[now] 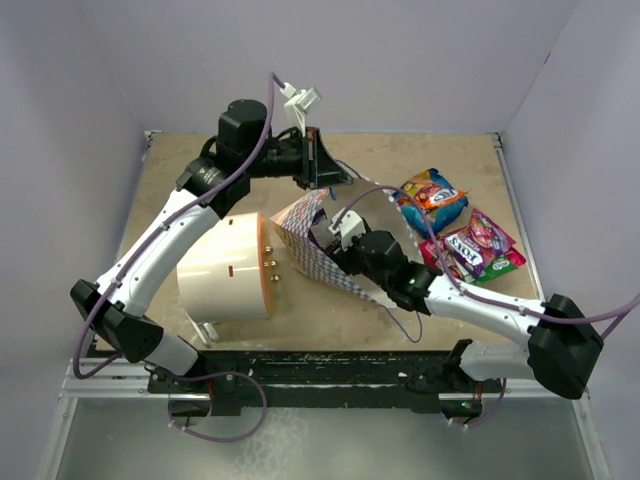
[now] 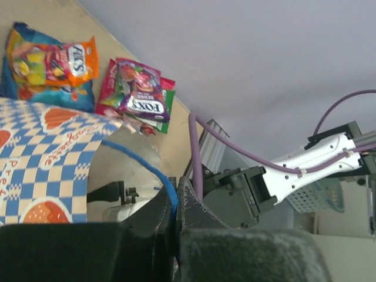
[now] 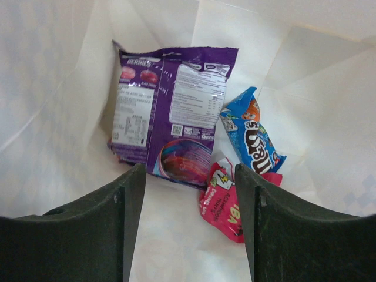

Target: Take the snacks out of the paper bag

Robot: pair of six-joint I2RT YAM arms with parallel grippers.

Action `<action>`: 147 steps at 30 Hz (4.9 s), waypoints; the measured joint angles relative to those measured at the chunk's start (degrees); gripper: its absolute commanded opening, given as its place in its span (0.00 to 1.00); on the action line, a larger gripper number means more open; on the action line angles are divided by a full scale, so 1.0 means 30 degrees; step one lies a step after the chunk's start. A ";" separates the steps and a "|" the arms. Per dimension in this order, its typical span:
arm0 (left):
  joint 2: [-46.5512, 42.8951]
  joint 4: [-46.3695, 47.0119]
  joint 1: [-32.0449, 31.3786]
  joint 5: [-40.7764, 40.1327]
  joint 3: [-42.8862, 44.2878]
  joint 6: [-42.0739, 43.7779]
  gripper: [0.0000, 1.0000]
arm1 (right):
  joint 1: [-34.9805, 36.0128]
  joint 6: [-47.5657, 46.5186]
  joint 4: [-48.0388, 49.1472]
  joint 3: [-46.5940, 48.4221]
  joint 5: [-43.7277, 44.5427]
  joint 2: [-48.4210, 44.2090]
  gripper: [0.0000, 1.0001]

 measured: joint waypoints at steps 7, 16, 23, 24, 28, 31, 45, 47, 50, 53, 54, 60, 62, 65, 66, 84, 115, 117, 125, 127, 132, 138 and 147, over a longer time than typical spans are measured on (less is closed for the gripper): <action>-0.1107 0.1763 0.0022 0.0998 -0.2543 -0.1406 0.00 | 0.0000 0.0189 -0.0080 -0.1035 -0.0401 -0.1443 0.63; -0.2222 0.2987 0.0015 0.2331 -0.3067 -0.2652 0.00 | 0.0000 0.2033 0.3271 -0.2404 -0.0328 -0.0051 0.55; -0.2361 0.3490 0.0015 0.2659 -0.3468 -0.3330 0.00 | 0.0036 0.2375 0.5530 -0.2280 -0.0321 0.2747 0.61; -0.2361 0.3483 0.0015 0.2645 -0.3504 -0.3424 0.00 | 0.0073 0.2535 0.5566 -0.2215 -0.0255 0.2965 0.61; -0.2361 0.3679 -0.0036 0.2463 -0.3504 -0.3723 0.00 | 0.0379 0.3133 0.5406 -0.1989 0.0488 0.3075 0.60; -0.2361 0.3847 -0.0080 0.2302 -0.3555 -0.3774 0.00 | 0.0903 0.3483 0.4830 -0.1814 0.1078 0.2688 0.53; -0.2361 0.3963 -0.0117 0.1807 -0.4146 -0.3927 0.00 | 0.1821 0.6455 0.4146 -0.1851 0.1107 0.2535 0.55; -0.2361 0.3956 -0.0117 0.1778 -0.4146 -0.4029 0.00 | 0.1821 0.6885 0.4320 -0.1778 0.1107 0.3541 0.65; -0.2361 0.3949 -0.0117 0.1741 -0.4146 -0.4073 0.00 | 0.1821 0.7548 0.4626 -0.1596 0.1158 0.4568 0.72; -0.2361 0.3956 -0.0109 0.1661 -0.4153 -0.4109 0.00 | 0.1821 0.7970 0.5129 -0.1581 0.1129 0.4969 0.76; -0.2361 0.3956 -0.0117 0.1647 -0.4160 -0.4153 0.00 | 0.1821 0.8094 0.5340 -0.1537 0.1122 0.5115 0.77; -0.2361 0.3971 -0.0131 0.1559 -0.4379 -0.4211 0.00 | 0.1821 0.9041 0.5632 -0.0612 0.1151 0.6790 0.76; -0.2361 0.3978 -0.0131 0.1494 -0.4495 -0.4226 0.00 | 0.1821 0.9224 0.5537 -0.0248 0.1217 0.7475 0.69; -0.2361 0.4160 -0.0160 0.1464 -0.4721 -0.4233 0.00 | 0.1821 0.9442 0.5442 0.0350 0.1239 0.8276 0.57; -0.2361 0.4160 -0.0175 0.1457 -0.4772 -0.4240 0.00 | 0.1836 0.9500 0.5457 0.0474 0.1202 0.8400 0.53; -0.2965 0.3424 -0.0233 0.0546 -0.5071 -0.3978 0.00 | 0.1851 0.8109 0.4838 0.1071 0.0561 0.6870 0.01; -0.3971 0.1173 -0.0226 -0.2237 -0.5071 -0.2499 0.00 | 0.1851 0.6076 -0.1515 -0.0459 -0.2084 -0.6375 0.00; -0.3963 0.1166 -0.0211 -0.2244 -0.5071 -0.2477 0.00 | 0.1851 0.6091 -0.2098 -0.0459 -0.2310 -0.7147 0.00; -0.4044 0.1472 -0.0197 -0.1654 -0.5275 -0.2463 0.00 | 0.1858 0.6885 -0.3723 -0.0459 -0.1581 -0.8116 0.00; -0.4175 0.1858 -0.0197 -0.0889 -0.5588 -0.2499 0.00 | 0.1851 0.7271 -0.3570 -0.0452 -0.0940 -0.7016 0.00; -0.4371 0.2914 -0.0197 0.1013 -0.6054 -0.2725 0.00 | 0.1851 0.7614 -0.2484 -0.0357 0.0386 -0.2055 0.00; -0.5144 0.3417 -0.0255 0.1916 -0.7082 -0.3417 0.00 | 0.1851 0.7439 0.0015 -0.0131 0.1384 0.2936 0.35; -0.4670 0.3410 -0.0248 0.1632 -0.7140 -0.3570 0.00 | 0.1872 0.8757 0.2397 0.1872 0.2776 0.6798 0.77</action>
